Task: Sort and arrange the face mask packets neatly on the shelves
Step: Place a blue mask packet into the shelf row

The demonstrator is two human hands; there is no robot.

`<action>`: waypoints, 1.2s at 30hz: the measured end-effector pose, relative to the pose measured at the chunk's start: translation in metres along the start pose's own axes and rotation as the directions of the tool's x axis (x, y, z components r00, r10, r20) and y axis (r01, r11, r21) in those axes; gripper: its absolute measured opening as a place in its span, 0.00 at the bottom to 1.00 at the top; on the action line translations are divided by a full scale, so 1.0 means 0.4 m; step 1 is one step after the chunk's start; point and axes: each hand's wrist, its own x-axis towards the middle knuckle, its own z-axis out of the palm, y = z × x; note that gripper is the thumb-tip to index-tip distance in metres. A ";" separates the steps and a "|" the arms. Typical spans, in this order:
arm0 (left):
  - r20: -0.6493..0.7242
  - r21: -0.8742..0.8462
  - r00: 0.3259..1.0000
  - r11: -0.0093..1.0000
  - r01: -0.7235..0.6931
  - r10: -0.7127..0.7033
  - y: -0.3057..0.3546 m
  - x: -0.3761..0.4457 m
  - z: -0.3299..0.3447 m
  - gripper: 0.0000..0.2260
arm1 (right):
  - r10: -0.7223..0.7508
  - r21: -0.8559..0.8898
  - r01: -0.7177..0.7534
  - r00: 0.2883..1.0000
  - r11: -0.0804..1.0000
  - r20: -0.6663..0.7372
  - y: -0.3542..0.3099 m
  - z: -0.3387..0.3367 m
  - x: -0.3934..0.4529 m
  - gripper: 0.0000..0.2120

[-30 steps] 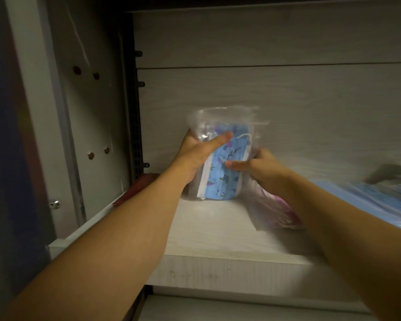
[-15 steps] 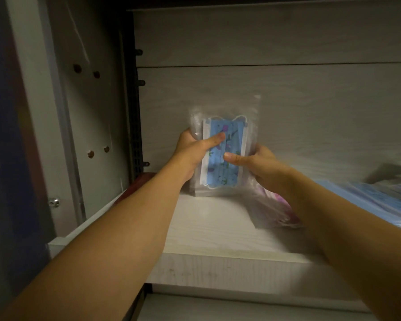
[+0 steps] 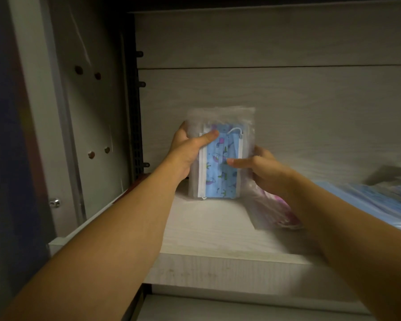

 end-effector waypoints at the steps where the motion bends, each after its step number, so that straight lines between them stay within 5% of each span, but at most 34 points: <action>1: -0.006 0.010 1.000 1.000 -0.013 0.013 -0.001 0.004 -0.002 0.22 | 0.003 0.003 -0.003 1.000 1.000 -0.005 0.000 0.000 -0.002 0.39; 7: -0.021 0.303 0.987 0.942 -0.143 0.157 -0.003 0.011 0.004 0.24 | 0.003 -0.029 -0.004 0.999 1.000 -0.037 0.003 0.020 -0.008 0.24; 11: -0.076 0.213 0.967 0.951 -0.222 0.243 0.001 0.014 0.017 0.34 | -0.042 0.002 0.043 0.987 0.999 -0.154 0.007 0.029 0.002 0.19; 14: -0.114 0.072 0.989 0.994 -0.085 0.093 0.003 0.015 0.016 0.40 | -0.065 0.010 0.068 0.974 0.998 -0.216 0.008 0.025 0.008 0.21; 17: 0.015 -0.016 0.989 0.989 0.144 -0.144 0.001 0.015 0.000 0.47 | -0.078 0.018 0.086 0.964 0.996 -0.253 0.010 0.014 0.010 0.22; 20: 0.112 0.013 0.969 0.976 0.219 -0.219 -0.002 0.002 0.000 0.36 | -0.096 0.033 0.107 0.965 0.994 -0.245 0.007 0.005 0.006 0.21; 25: 0.056 0.107 0.995 0.991 0.078 -0.085 -0.014 0.009 0.009 0.15 | -0.082 0.095 0.098 0.983 0.991 -0.163 -0.006 0.011 -0.001 0.19; 33: 0.075 0.156 0.983 0.976 0.152 -0.165 0.004 -0.008 -0.006 0.15 | 0.019 0.028 -0.017 0.997 0.999 -0.075 0.009 0.019 0.004 0.36; 36: 0.053 0.120 0.988 0.983 0.136 -0.144 0.006 -0.008 -0.005 0.14 | 0.037 0.009 -0.037 0.995 0.999 -0.095 0.016 0.017 0.002 0.31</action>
